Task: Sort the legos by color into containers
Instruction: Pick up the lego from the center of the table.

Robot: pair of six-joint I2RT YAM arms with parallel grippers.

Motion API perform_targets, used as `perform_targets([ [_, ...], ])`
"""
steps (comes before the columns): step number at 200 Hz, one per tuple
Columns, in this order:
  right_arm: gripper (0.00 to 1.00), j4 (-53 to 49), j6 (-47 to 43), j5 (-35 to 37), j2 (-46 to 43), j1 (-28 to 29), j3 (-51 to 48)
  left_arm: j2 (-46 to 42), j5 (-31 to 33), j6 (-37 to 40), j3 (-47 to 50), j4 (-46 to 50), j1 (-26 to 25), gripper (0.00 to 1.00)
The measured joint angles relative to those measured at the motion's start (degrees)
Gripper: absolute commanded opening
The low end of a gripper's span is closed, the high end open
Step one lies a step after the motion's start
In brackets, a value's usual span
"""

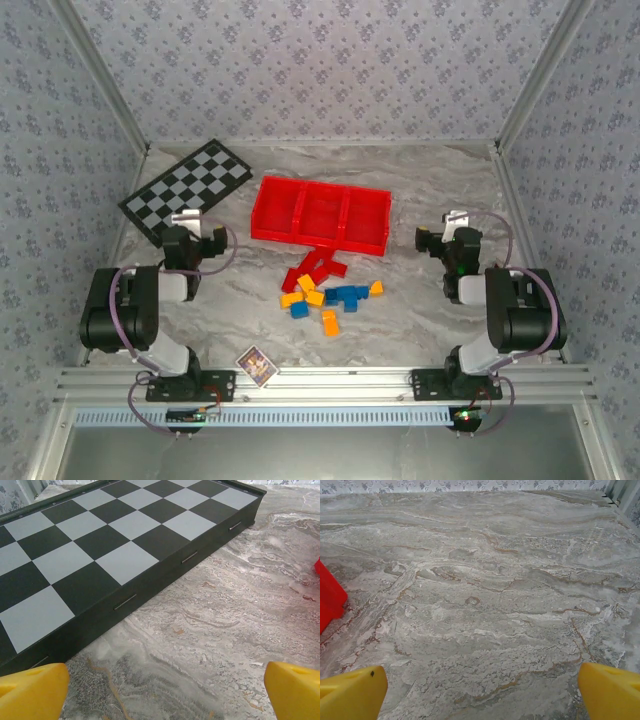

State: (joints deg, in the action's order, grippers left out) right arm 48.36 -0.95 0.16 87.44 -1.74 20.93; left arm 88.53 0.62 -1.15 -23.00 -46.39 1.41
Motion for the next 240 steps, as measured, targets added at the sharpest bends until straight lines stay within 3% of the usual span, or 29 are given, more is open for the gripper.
perform_targets([
  [163, 0.99, 0.0, 0.0, -0.3, 0.0, -0.7, 0.0, 0.0, -0.5, -0.4, 0.0, 0.0, 0.4, 1.0],
  [240, 1.0, 0.7, 0.3, 2.7, 0.0, -0.2, -0.1, 0.0, 4.9, -0.4, 0.0, -0.2, -2.1, 1.0],
])
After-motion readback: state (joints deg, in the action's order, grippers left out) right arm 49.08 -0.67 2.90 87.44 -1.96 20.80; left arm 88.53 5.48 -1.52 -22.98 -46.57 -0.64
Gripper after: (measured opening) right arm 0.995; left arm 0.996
